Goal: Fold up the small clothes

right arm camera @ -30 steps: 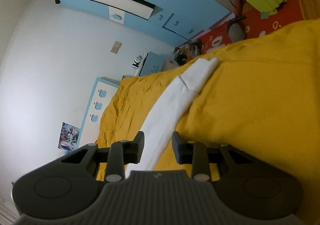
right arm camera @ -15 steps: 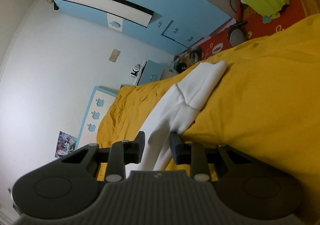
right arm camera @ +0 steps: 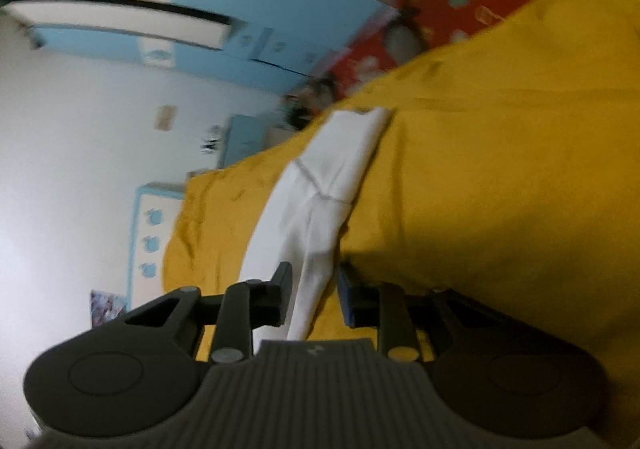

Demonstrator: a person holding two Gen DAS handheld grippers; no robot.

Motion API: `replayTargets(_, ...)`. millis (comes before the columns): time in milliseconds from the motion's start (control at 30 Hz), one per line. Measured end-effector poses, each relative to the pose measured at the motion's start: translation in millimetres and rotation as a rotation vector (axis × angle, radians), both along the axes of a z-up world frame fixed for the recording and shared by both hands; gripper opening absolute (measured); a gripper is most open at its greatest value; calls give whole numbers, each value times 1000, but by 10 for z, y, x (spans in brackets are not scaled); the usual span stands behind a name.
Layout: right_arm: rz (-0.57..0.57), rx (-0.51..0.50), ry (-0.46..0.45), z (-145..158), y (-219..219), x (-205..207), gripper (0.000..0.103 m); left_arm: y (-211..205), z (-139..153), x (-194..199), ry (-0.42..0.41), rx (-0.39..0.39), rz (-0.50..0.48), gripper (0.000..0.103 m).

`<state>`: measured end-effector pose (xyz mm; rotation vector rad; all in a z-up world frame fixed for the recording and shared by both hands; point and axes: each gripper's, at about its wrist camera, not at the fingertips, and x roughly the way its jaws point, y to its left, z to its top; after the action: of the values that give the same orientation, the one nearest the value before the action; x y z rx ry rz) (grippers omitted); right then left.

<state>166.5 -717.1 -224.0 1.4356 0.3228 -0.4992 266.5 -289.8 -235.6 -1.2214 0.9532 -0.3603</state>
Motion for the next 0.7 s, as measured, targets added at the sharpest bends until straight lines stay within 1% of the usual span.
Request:
replayTargets(33,-9,24,19,16,-36,51,26,-39,16,54,20,19,-1,79)
replayTargets(67,-10,32,30,48,-61,114,34,-67,31,87,30,43,0,76)
replayTargets(100,-2,23,43,91,-80,193,37,-87,22,96,47,57,15,64)
replayTargets(133,3,6,58,125,-85,253,37,-90,-4,91,79,61,39,55)
replayTargets(167,4,-10,72,145,-78,298,34,-74,-42,88,109,56,56,32)
replayTargets(200,1,-29,78,156,-65,320,24,-38,-111,89,143,36,68,13)
replayTargets(233,-3,-49,84,154,-50,326,15,10,-193,94,158,-8,72,11)
replayTargets(267,-8,-59,91,133,-49,316,7,45,-239,100,148,-50,65,8)
replayTargets(300,-22,-52,71,81,-50,284,6,72,-251,107,124,-72,47,8)
replayTargets(367,-43,-35,3,11,-57,207,5,86,-213,122,75,-79,2,8)
replayTargets(400,-43,-44,-29,10,-57,172,5,102,-198,126,60,-94,-7,8)
replayTargets(500,-50,-84,-162,55,-37,76,4,148,-209,137,60,-166,-4,8)
replayTargets(567,-31,-134,-211,156,-18,92,4,198,-225,143,61,-199,-11,8)
replayTargets(633,-9,-205,-252,292,24,111,4,263,-253,145,66,-244,-16,8)
replayTargets(700,16,-261,-290,434,77,156,4,302,-294,170,80,-305,-23,9)
